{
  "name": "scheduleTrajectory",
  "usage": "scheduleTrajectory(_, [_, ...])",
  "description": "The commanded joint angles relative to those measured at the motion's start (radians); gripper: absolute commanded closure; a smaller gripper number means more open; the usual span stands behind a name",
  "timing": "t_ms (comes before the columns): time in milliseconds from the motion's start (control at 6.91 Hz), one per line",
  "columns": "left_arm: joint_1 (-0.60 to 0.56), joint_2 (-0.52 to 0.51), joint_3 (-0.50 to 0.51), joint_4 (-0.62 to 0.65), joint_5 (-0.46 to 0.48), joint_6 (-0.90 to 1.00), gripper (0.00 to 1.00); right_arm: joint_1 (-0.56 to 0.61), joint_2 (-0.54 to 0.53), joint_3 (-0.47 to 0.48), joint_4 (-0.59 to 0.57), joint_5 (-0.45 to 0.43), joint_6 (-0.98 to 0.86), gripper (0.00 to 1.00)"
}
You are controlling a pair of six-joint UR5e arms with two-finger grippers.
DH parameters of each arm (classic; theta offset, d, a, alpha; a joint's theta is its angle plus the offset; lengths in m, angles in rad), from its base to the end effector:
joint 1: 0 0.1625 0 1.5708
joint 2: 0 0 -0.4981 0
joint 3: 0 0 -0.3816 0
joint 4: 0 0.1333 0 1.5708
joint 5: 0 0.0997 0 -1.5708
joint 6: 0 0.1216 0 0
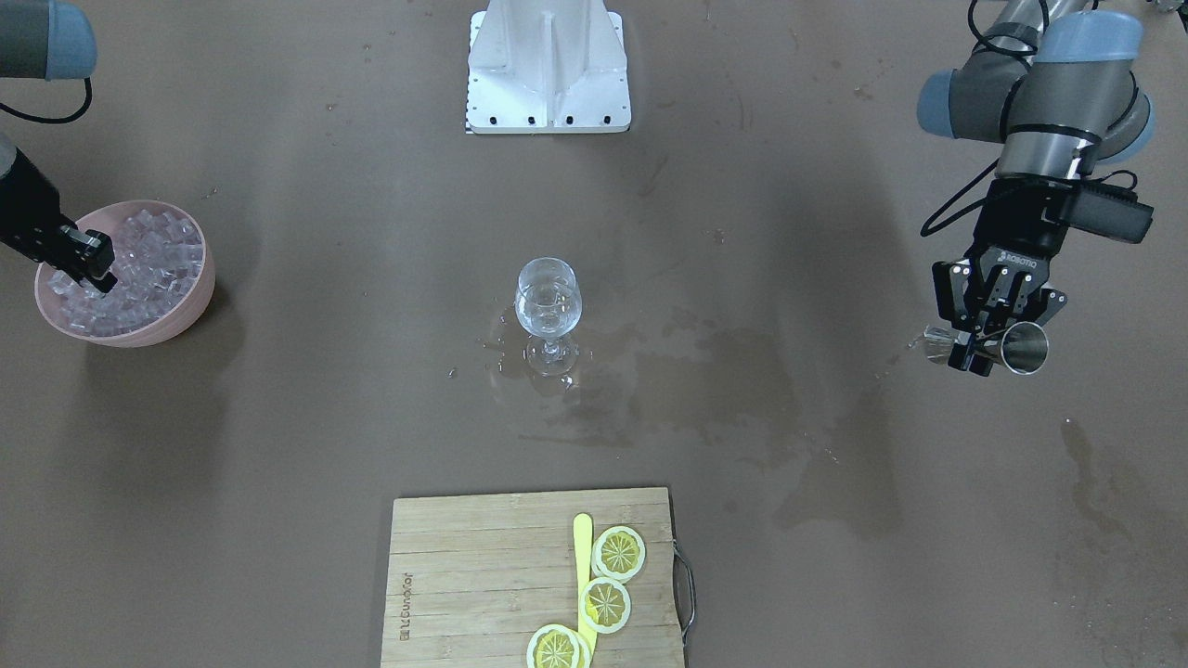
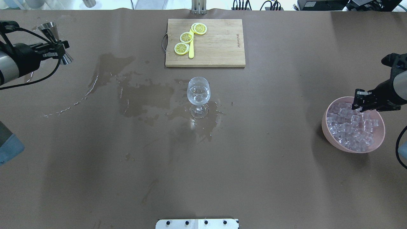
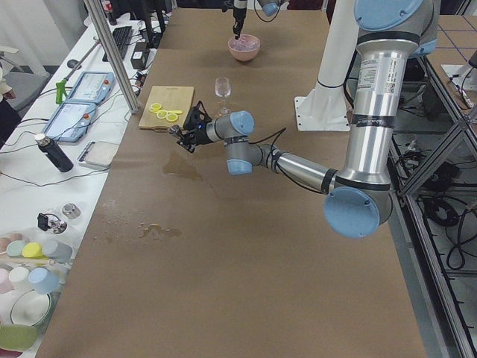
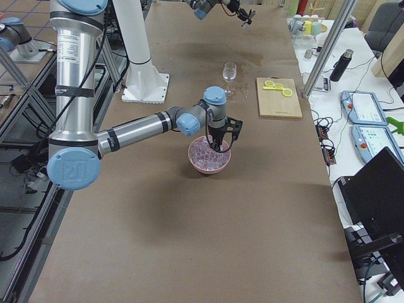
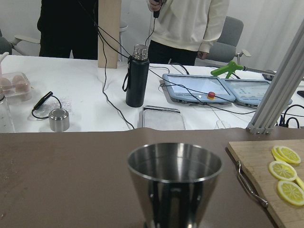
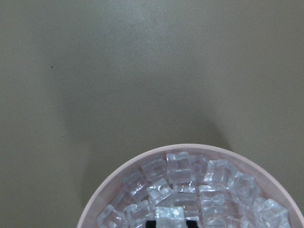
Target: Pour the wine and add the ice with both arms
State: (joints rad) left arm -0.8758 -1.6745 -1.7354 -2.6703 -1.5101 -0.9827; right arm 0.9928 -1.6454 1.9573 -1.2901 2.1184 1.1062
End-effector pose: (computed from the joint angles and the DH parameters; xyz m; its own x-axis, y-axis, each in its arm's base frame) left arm 0.2496 -0.5190 0.4836 0.5538 0.2005 -0.8081 0.5979 0.5797 0.5536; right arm -0.1964 -0.4292 0.5725 0.6544 0.3030 0.6928 -0.2942 0.9460 -0.1358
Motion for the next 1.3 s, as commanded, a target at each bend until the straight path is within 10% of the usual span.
scheduleTrajectory(0, [0.014,-0.057,-0.006,0.068,0.005,0.004,1.0,0.006,-0.001,-0.002,0.0,0.0,0.0,0.82])
scheduleTrajectory(1157, [0.111,-0.274,0.008,0.171,0.142,0.343,1.0,0.104,-0.01,0.029,-0.032,0.109,-0.017,0.83])
